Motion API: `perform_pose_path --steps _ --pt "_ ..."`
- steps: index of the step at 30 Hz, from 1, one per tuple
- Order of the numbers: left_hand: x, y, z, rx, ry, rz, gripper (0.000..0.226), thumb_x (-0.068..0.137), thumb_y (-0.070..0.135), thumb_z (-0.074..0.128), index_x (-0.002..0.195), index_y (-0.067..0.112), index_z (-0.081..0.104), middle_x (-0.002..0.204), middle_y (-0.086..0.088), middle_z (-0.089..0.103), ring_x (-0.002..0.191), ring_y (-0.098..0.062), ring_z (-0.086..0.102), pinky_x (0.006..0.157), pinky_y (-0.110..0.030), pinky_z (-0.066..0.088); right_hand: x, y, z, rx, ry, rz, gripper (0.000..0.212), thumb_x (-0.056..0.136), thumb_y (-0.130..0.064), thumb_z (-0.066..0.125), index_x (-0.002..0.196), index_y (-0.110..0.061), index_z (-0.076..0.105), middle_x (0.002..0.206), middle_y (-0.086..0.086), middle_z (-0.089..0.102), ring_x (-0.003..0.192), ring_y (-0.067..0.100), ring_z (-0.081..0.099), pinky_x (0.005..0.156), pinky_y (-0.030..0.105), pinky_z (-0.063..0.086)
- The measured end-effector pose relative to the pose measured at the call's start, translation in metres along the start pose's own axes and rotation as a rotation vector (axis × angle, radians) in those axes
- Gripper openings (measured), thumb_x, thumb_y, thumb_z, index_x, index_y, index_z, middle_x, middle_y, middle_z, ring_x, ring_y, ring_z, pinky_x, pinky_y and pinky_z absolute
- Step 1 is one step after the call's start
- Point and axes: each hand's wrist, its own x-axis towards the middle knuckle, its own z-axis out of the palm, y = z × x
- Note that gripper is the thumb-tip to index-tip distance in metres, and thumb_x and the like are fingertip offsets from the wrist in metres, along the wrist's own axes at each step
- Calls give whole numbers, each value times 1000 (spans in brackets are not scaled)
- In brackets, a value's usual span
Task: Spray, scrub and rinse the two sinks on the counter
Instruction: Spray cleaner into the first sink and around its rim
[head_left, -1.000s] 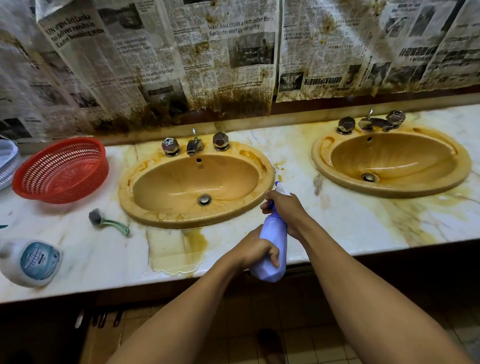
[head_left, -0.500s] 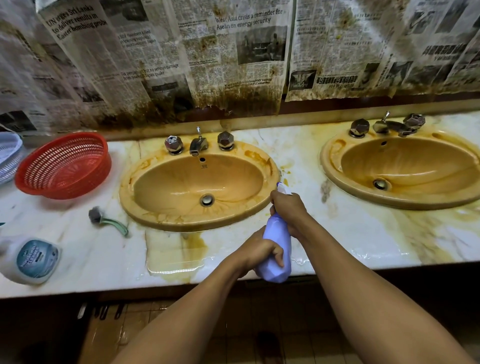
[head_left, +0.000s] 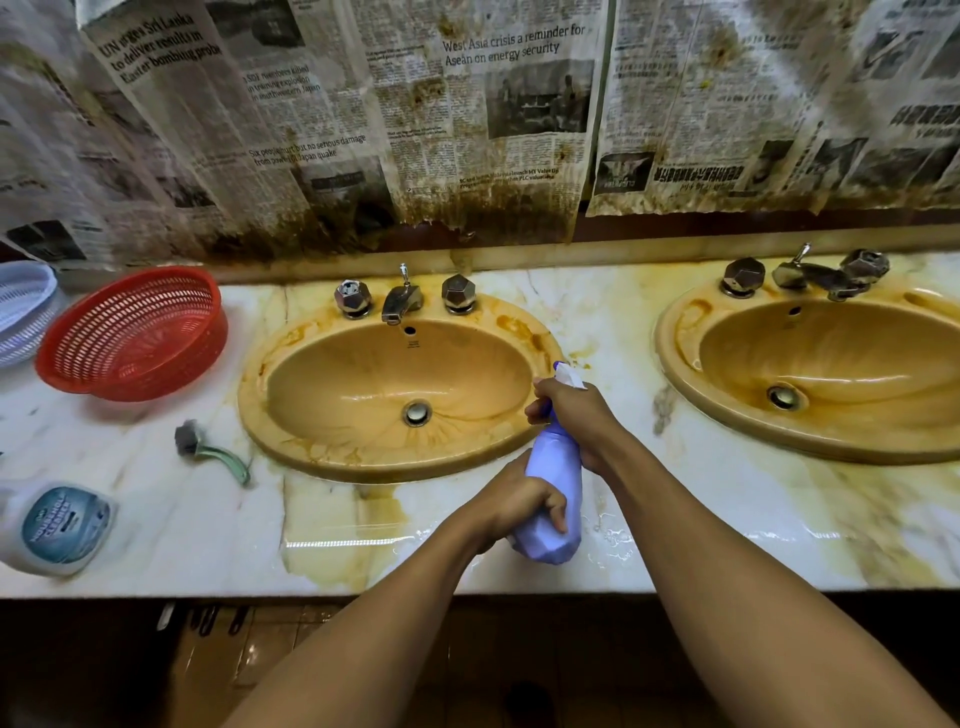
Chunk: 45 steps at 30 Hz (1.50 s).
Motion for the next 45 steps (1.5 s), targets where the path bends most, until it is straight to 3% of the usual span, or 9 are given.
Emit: perform_pose_path --steps 5,14,19,21,25,30,35,39,45 --pt "5 6 2 -16 17 -33 36 47 19 68 82 24 64 80 7 61 76 -16 53 65 -27 42 14 -6 3 -82 42 39 20 73 -27 58 82 -11 66 67 10 71 71 29 60 80 47 56" --pt "11 5 -4 -29 27 -49 40 43 20 72 83 21 66 84 4 62 79 -18 53 68 -30 44 23 -3 9 -143 81 17 39 81 -28 61 118 -16 67 64 5 72 70 24 61 77 40 54" --pt "12 5 -21 5 28 -31 57 38 25 74 95 18 72 89 4 66 84 -18 55 75 -37 50 21 -10 13 -12 -87 -62 66 97 -35 70 154 -28 39 93 9 69 88 20 60 83 32 50" --pt "14 7 -26 2 28 -7 70 38 25 74 107 19 72 102 -1 72 90 -18 58 83 -43 56 22 -16 17 -28 -97 -54 52 97 -36 69 141 -36 42 87 7 71 90 22 62 84 32 50" --pt "10 13 -34 -45 18 24 49 51 16 73 98 28 67 94 7 68 89 -18 58 77 -31 50 27 -25 31 -79 -5 -18 12 94 -21 62 90 -10 59 66 9 68 77 30 59 77 39 51" --pt "12 11 -43 -38 30 30 68 46 19 72 113 29 69 116 0 72 98 -20 62 89 -37 54 23 -30 44 -116 13 7 13 81 -22 59 92 -15 61 65 14 67 68 30 57 72 41 49" --pt "12 11 -48 -65 9 31 54 55 14 73 107 27 68 106 6 70 101 -19 61 89 -35 55 19 -31 50 -113 77 22 10 81 -24 57 87 -31 60 60 8 62 65 26 54 71 39 47" --pt "13 10 -48 -45 -26 23 61 48 18 72 109 26 68 101 8 67 97 -19 58 82 -32 52 21 -27 44 -106 103 22 37 71 -31 58 107 -30 67 58 6 62 65 26 56 71 40 49" --pt "18 12 -39 31 -77 64 49 55 15 73 100 32 65 95 11 64 90 -15 56 76 -29 48 17 -20 14 2 -48 -4 52 94 -41 72 140 -33 49 99 11 64 87 21 58 76 33 51"
